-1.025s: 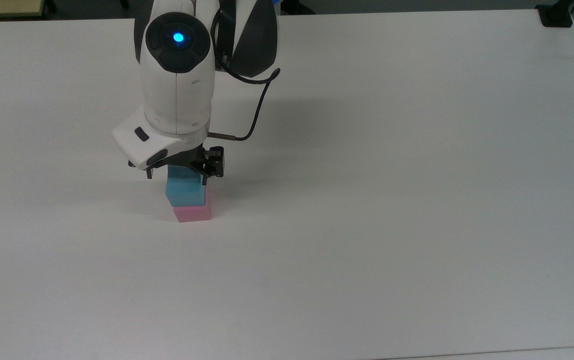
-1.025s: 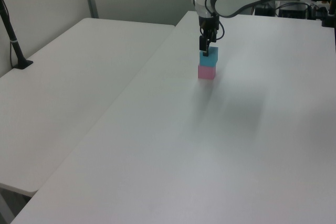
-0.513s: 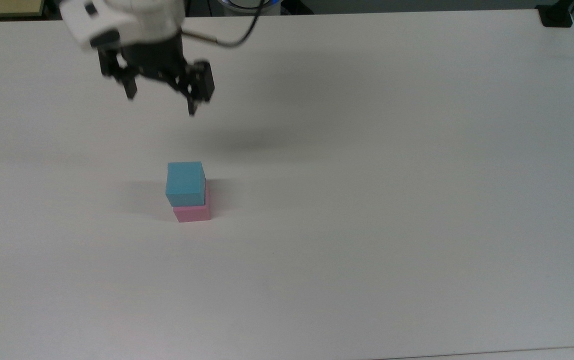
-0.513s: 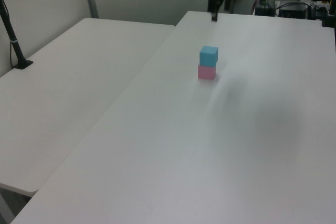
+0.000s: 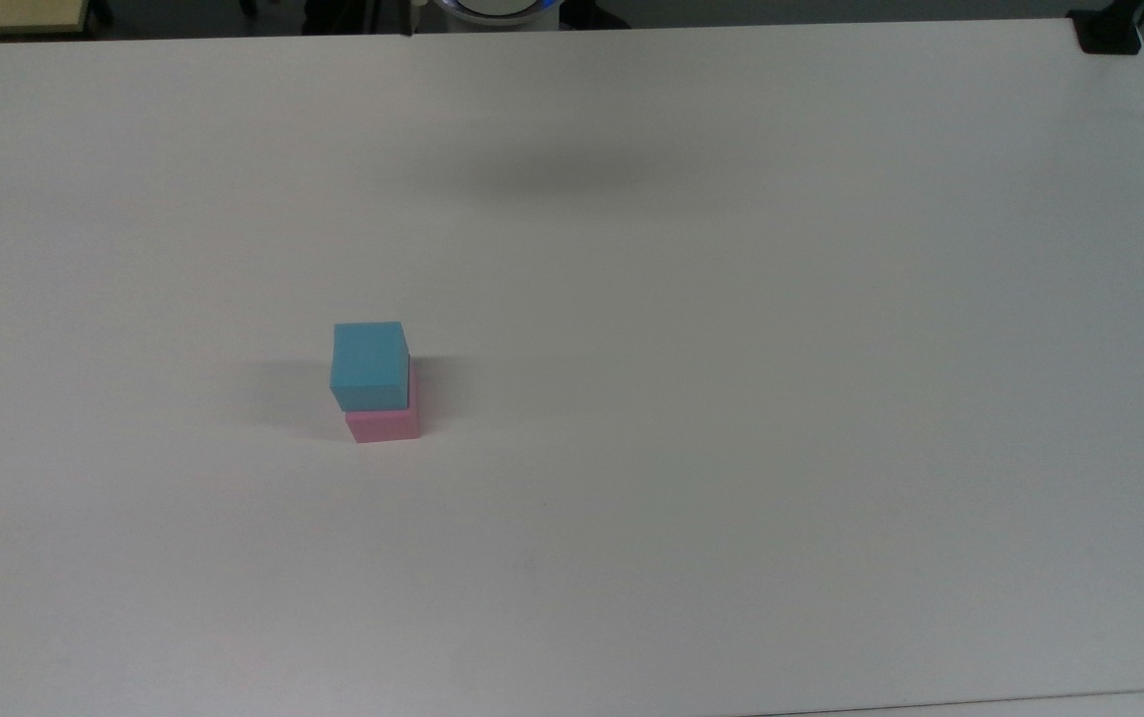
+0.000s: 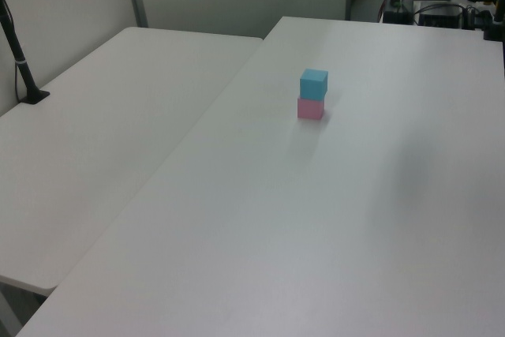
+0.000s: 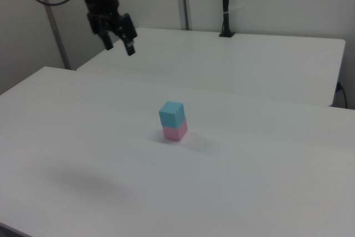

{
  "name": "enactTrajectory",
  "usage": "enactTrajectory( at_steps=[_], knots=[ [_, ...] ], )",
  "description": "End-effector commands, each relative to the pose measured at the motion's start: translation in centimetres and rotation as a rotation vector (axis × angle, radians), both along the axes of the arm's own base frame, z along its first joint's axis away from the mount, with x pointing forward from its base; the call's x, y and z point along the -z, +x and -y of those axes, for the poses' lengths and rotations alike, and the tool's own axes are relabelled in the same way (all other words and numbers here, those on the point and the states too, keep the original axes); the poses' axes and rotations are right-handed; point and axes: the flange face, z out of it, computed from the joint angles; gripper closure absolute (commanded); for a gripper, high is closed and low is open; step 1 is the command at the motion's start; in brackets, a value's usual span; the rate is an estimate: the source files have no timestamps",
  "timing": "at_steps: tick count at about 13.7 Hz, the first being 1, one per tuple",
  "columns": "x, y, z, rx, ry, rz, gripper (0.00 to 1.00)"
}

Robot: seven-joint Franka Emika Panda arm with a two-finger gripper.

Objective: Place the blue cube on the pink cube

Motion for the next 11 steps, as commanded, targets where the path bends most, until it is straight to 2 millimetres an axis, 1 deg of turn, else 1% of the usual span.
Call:
enactTrajectory(
  at_steps=[1, 3, 4, 6, 8, 10, 11],
  knots=[
    [2.2, -3.0, -2.3, -0.025, 0.006, -0.046, 0.0],
    [3.3, -3.4, -2.9, -0.04, 0.008, -0.066, 0.0],
    [3.4, -3.2, -2.7, -0.042, 0.009, -0.048, 0.0],
    [3.3, -2.6, -2.2, -0.069, 0.004, -0.01, 0.0],
    [3.2, -2.5, -1.8, -0.16, -0.011, -0.007, 0.0],
    [3.1, -2.6, -1.5, -0.173, -0.012, -0.016, 0.0],
    [3.1, -2.6, -0.9, -0.153, -0.007, -0.013, 0.0]
  ],
)
